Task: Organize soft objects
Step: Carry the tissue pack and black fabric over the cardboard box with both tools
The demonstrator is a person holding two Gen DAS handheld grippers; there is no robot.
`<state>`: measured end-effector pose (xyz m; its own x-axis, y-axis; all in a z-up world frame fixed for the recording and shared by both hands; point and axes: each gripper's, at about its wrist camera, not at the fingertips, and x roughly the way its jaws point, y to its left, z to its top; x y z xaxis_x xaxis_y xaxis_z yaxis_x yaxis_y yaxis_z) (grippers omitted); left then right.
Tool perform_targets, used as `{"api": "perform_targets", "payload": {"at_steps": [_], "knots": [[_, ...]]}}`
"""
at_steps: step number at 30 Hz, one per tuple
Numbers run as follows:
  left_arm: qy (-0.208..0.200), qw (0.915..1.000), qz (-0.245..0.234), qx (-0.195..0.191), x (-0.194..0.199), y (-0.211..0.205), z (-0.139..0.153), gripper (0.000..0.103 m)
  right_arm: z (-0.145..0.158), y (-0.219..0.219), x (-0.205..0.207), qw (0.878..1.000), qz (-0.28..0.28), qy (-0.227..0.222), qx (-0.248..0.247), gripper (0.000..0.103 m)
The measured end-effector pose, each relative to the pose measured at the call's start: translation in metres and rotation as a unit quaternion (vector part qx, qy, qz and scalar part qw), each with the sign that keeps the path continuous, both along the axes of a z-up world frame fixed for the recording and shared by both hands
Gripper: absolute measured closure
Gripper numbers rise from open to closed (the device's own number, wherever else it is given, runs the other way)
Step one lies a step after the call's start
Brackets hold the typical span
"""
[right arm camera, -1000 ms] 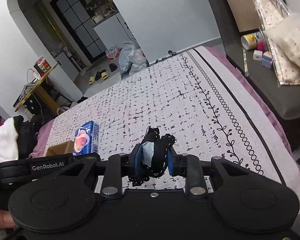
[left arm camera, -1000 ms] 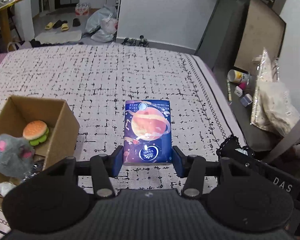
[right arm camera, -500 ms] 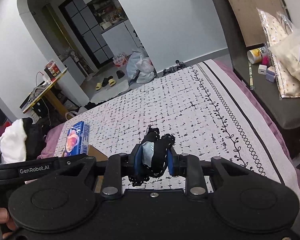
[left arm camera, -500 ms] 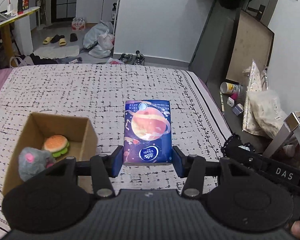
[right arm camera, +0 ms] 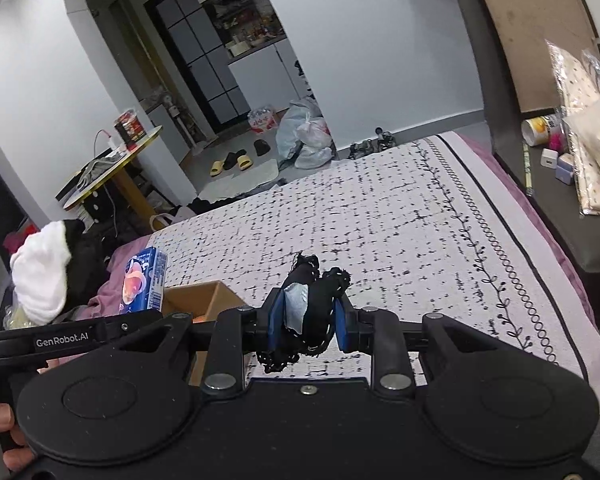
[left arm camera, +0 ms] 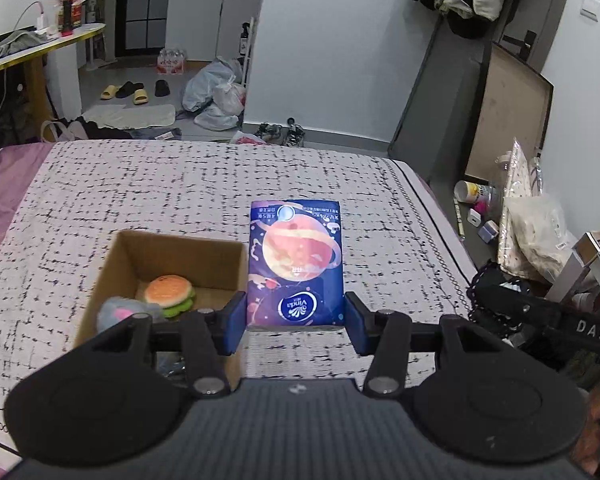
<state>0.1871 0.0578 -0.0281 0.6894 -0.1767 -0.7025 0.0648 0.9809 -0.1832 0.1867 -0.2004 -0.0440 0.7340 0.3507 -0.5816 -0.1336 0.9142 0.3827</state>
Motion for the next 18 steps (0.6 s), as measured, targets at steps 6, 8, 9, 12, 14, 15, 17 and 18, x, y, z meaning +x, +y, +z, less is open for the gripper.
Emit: {"api": "perform_targets", "payload": {"at_steps": [6,8,9,12,14,15,17,18], "knots": [[-0.004,0.9998,0.018,-0.012,-0.008,0.025,-0.013,0.053,0.002,0.022,-0.001,1.0,0.016,-0.003,-0.013,0.077],[-0.004,0.9996,0.024,-0.018,-0.009,0.034,-0.02,0.053,0.002,0.031,-0.001,0.999,0.026,-0.002,-0.02,0.077],[-0.002,0.9994,0.027,-0.021,-0.01,0.039,-0.024,0.053,0.002,0.036,-0.001,0.999,0.031,-0.001,-0.023,0.077],[0.001,0.9991,0.035,-0.025,-0.012,0.051,-0.038,0.053,0.002,0.05,-0.001,0.998,0.043,-0.001,-0.037,0.077],[0.008,0.9987,0.041,-0.03,-0.012,0.06,-0.049,0.053,0.001,0.06,-0.001,0.998,0.05,0.0,-0.044,0.077],[0.012,0.9985,0.043,-0.032,-0.013,0.065,-0.053,0.053,0.0,0.064,-0.001,0.998,0.053,0.001,-0.046,0.077],[0.017,0.9982,0.045,-0.036,-0.014,0.072,-0.058,0.053,0.0,0.072,-0.002,0.997,0.058,0.001,-0.049,0.077],[0.02,0.998,0.047,-0.038,-0.014,0.075,-0.061,0.053,-0.001,0.076,-0.002,0.997,0.06,0.0,-0.051,0.077]]}}
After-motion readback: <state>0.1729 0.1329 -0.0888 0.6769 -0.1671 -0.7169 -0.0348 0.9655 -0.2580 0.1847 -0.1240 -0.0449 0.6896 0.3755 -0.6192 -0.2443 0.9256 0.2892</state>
